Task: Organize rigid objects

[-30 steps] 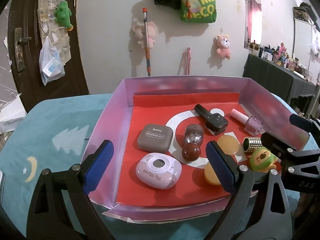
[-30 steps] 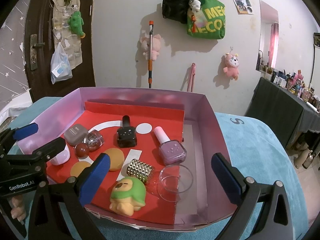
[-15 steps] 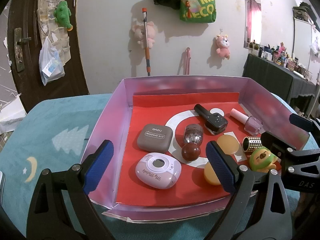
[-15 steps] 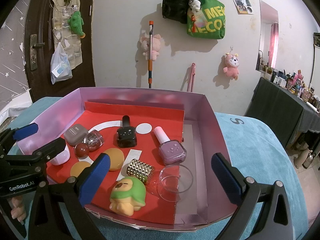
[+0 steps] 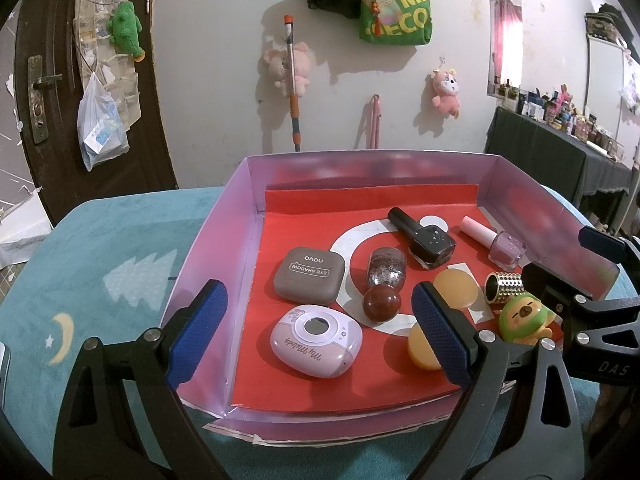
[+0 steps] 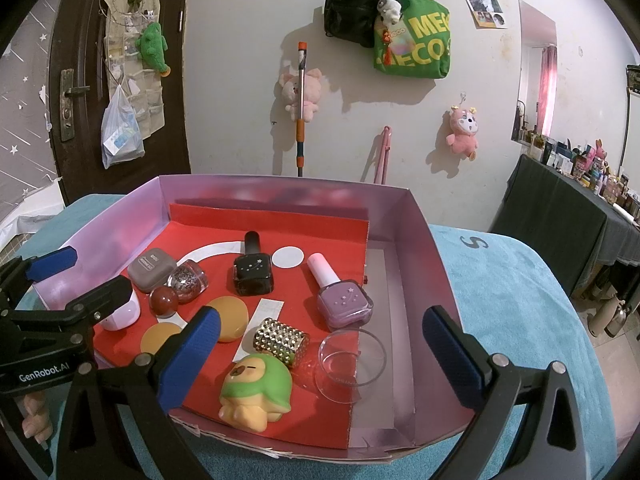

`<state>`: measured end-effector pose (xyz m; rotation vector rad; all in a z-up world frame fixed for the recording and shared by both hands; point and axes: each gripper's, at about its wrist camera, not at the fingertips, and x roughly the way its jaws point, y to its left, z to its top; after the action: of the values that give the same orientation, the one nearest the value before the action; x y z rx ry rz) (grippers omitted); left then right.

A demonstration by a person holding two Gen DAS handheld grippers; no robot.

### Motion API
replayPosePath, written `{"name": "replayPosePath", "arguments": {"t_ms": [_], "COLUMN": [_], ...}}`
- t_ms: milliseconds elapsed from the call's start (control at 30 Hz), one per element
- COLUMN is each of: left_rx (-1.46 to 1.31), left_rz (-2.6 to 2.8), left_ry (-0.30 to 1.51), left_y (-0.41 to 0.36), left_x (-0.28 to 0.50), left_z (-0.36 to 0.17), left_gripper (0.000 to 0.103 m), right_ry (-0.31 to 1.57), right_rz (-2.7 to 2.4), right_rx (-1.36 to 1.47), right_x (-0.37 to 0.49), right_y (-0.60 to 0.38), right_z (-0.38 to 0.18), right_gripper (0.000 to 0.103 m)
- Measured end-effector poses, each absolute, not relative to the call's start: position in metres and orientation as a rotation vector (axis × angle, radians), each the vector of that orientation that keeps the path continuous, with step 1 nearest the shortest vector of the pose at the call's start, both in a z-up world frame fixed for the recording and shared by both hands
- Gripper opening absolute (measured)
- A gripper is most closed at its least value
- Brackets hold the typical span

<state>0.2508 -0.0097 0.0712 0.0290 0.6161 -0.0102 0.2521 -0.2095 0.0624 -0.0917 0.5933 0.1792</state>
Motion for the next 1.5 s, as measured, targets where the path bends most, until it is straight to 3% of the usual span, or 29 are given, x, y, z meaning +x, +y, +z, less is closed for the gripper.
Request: {"name": "replayPosePath", "arguments": {"t_ms": [1133, 1500], "left_rx": [0.028, -0.024], "left_rz": [-0.005, -0.021], "left_ry": [0.613, 0.660], "left_y": [-0.010, -0.006], "left_x": [0.250, 0.190], "left_z": [0.072, 0.077], "left_gripper": [0.094, 0.094], "right_ry": [0.592, 0.549], "right_rz": [0.177, 0.225], "right_rx": [-0.091, -0.084], "right_x": [0.252, 0.201], "right_y": [-0.209, -0.207], "right_z": [0.063, 0.074], "right_gripper": [0.103, 0.103]}}
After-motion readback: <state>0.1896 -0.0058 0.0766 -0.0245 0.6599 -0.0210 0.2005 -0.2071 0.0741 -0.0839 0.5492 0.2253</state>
